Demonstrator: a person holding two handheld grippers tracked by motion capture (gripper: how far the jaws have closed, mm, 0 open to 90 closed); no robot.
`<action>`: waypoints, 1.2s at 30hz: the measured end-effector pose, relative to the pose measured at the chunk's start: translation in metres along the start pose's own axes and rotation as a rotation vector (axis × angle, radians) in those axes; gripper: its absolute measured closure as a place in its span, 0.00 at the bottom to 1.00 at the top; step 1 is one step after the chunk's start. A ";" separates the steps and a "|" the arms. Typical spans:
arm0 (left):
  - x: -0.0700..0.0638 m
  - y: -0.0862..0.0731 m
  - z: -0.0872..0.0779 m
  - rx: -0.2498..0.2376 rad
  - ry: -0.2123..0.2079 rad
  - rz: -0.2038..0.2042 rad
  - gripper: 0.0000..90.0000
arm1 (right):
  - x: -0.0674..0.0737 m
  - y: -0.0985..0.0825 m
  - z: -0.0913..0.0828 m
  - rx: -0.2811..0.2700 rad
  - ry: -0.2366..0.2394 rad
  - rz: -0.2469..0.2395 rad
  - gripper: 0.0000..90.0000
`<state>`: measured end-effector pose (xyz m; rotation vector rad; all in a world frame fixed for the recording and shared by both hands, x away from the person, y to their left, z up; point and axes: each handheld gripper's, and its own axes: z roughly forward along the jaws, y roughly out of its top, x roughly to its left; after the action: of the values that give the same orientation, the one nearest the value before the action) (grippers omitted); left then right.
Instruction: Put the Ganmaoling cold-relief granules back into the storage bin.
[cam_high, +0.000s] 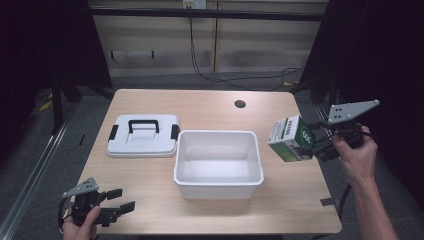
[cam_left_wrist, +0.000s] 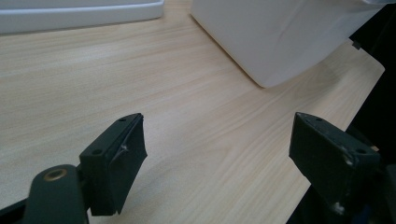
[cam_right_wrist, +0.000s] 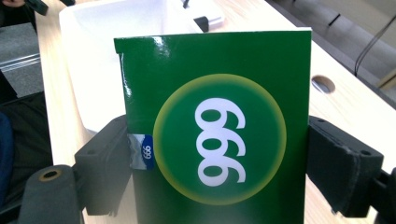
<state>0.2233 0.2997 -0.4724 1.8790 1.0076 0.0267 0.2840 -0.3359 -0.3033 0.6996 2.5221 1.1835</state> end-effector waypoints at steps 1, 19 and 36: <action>0.000 0.000 0.000 -0.001 0.001 -0.001 0.21 | 0.000 0.002 0.001 -0.004 0.004 -0.003 0.18; 0.000 0.000 -0.001 -0.007 0.005 0.004 0.21 | 0.006 0.036 0.018 -0.020 0.038 -0.063 0.18; 0.000 0.000 -0.001 -0.007 0.004 0.004 0.21 | 0.014 0.065 0.050 0.010 0.123 -0.113 0.18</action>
<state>0.2232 0.3007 -0.4717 1.8752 1.0059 0.0364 0.3139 -0.2600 -0.2849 0.4931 2.6306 1.2107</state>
